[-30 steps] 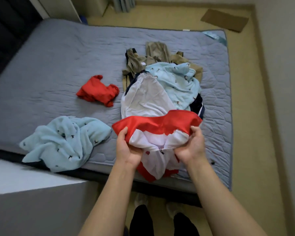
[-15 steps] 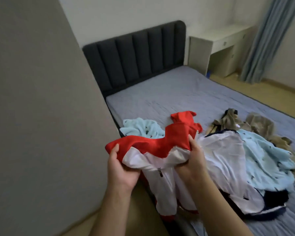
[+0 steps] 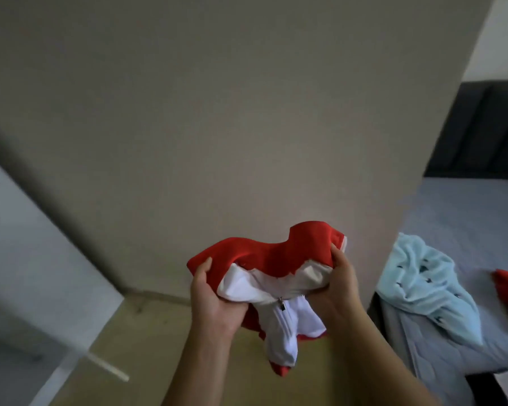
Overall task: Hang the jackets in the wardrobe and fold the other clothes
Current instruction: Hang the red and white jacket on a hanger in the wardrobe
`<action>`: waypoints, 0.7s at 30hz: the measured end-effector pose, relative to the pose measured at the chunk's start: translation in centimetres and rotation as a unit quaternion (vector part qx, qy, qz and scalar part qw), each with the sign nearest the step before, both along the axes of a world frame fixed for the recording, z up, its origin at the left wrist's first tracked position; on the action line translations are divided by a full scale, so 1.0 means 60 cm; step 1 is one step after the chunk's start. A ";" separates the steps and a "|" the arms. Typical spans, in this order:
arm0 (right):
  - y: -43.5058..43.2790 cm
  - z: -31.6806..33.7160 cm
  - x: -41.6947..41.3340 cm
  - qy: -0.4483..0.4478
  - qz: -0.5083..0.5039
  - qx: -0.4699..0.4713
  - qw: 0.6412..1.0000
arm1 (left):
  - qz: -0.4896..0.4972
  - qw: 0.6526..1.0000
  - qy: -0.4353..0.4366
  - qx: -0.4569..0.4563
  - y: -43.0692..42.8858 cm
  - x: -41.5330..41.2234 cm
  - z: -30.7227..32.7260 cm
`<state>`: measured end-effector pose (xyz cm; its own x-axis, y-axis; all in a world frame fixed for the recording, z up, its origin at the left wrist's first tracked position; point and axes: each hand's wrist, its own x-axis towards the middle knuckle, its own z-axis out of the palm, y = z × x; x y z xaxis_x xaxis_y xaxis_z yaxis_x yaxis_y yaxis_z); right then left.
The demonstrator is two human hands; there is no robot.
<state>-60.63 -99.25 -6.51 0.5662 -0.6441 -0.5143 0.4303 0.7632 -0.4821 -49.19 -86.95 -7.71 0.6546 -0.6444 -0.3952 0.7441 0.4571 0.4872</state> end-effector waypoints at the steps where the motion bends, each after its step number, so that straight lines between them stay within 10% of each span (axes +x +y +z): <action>1: 0.036 0.002 0.033 0.003 0.023 0.001 1.000 | 0.023 1.000 0.003 -0.002 0.044 0.026 0.001; 21: 0.840 -0.010 0.543 0.009 0.478 -0.003 0.878 | 0.452 0.891 0.036 -0.021 0.919 0.318 0.019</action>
<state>-28.08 -48.84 -7.08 0.8412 0.1188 -0.5275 -0.4145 0.7682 -0.4880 -30.14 -31.82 -6.56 0.8870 0.1188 -0.4462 0.0912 0.9022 0.4216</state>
